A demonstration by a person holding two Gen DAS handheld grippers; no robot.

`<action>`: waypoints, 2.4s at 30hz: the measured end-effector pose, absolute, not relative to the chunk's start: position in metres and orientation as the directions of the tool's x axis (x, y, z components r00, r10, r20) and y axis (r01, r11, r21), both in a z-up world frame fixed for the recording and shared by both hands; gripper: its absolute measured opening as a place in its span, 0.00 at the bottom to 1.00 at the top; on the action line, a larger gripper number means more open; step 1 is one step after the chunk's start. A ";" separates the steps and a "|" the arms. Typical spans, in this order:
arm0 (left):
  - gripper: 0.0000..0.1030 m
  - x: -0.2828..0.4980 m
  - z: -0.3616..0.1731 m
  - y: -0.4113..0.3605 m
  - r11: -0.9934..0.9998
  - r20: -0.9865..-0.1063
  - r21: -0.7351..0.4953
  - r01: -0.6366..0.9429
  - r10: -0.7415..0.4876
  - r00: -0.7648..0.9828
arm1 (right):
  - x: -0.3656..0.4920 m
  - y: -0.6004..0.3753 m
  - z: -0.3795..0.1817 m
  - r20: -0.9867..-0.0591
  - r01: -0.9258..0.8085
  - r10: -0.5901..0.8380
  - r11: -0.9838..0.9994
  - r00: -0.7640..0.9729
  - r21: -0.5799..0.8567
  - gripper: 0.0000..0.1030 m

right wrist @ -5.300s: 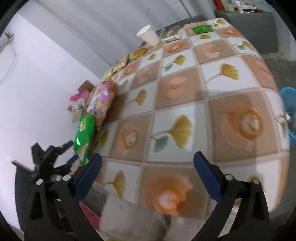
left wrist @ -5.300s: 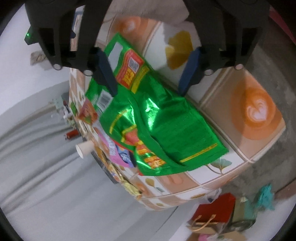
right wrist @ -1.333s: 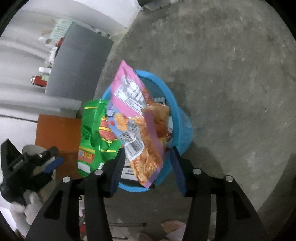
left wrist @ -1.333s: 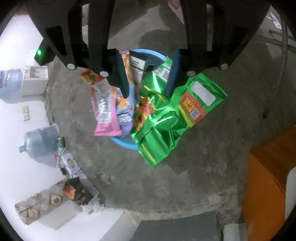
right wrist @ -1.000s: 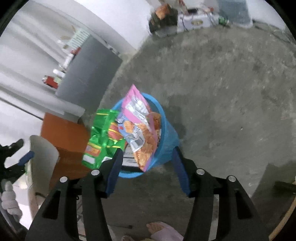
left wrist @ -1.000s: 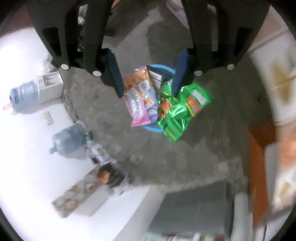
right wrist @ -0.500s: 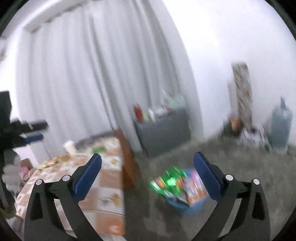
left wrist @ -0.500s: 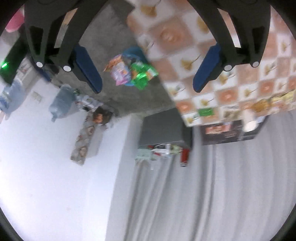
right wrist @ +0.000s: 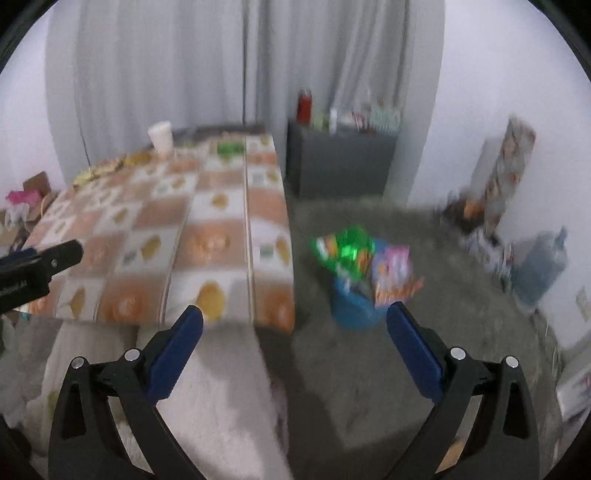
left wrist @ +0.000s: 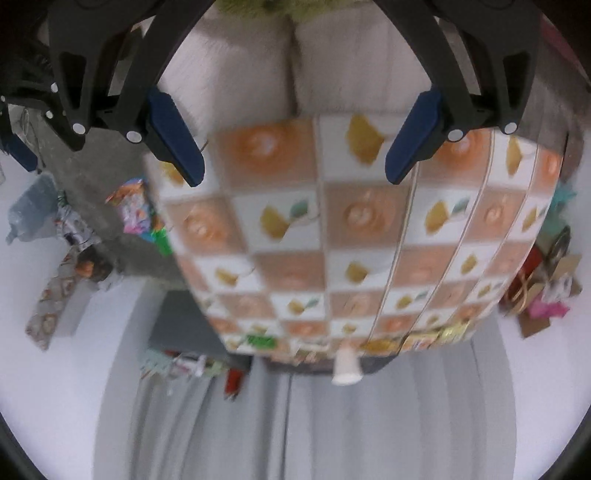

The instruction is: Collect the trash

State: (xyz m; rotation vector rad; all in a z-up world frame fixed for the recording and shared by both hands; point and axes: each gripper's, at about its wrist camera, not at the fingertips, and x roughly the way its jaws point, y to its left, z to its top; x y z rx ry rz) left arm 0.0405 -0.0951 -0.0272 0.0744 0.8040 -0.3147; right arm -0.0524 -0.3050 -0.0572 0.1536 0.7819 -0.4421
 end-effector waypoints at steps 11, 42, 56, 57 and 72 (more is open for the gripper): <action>0.92 0.039 -0.032 -0.103 0.958 -0.712 0.014 0.285 -0.191 0.676 | -0.048 -0.321 -0.063 -0.720 0.500 -0.397 0.862 0.569 -0.080 0.94; 0.92 0.039 -0.029 -0.114 0.947 -0.725 0.016 0.321 -0.210 0.656 | -0.057 -0.344 -0.060 -0.715 0.554 -0.431 0.829 0.550 -0.073 0.94; 0.92 0.035 -0.030 -0.119 0.941 -0.730 0.013 0.339 -0.223 0.646 | -0.057 -0.347 -0.059 -0.713 0.556 -0.434 0.828 0.550 -0.075 0.94; 0.92 0.035 -0.030 -0.119 0.941 -0.729 0.012 0.339 -0.223 0.647 | -0.057 -0.346 -0.059 -0.713 0.555 -0.434 0.828 0.551 -0.075 0.94; 0.92 0.035 -0.030 -0.119 0.941 -0.728 0.013 0.337 -0.222 0.649 | -0.057 -0.346 -0.059 -0.711 0.557 -0.435 0.827 0.552 -0.074 0.94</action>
